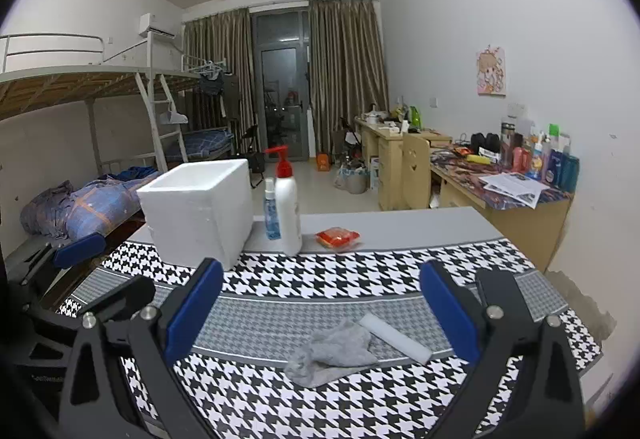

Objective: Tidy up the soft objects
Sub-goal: 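Lower both tools toward the grey sock and the white foam roller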

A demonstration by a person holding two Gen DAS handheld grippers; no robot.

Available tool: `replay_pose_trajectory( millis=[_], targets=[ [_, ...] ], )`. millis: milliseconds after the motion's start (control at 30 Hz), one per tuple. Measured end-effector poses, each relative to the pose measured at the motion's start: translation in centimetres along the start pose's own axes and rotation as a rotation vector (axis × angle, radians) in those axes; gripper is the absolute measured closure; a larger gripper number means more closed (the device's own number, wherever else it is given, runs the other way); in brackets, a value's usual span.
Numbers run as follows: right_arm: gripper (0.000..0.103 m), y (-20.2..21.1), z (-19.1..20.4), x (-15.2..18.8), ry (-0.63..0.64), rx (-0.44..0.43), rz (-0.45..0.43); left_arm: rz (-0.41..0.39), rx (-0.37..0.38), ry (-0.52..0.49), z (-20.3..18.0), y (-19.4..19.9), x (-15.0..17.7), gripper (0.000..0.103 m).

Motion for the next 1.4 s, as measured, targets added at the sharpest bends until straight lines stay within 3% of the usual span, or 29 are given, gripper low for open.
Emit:
replay_pose_trajectory(
  millis=[433, 800, 1400],
  targets=[
    [0.003, -1.9, -3.4, 1.9, -0.025, 0.062, 0.062, 0.076, 0.07, -0.008, -2.2, -4.3, 1.3, 0.001],
    [0.003, -4.5, -5.7, 3.3, -0.001, 0.084, 0.124, 0.175, 0.088, 0.008, -3.0, -8.7, 2.5, 0.001],
    [0.004, -9.3, -7.2, 6.0, 0.071, 0.012, 0.286, 0.368, 0.067, 0.035, -3.8, -14.5, 5.5, 0.001]
  ],
)
Point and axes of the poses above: each gripper's, at about its wrist camera, not at the fingertips, and y roughly against the way its jaws point, z to its left, x to its underside, the point moved 3 cm from there along -y, roughly the way its jaws point, and after that the axes turned 13 degrees about x, right-handed, at the moved point
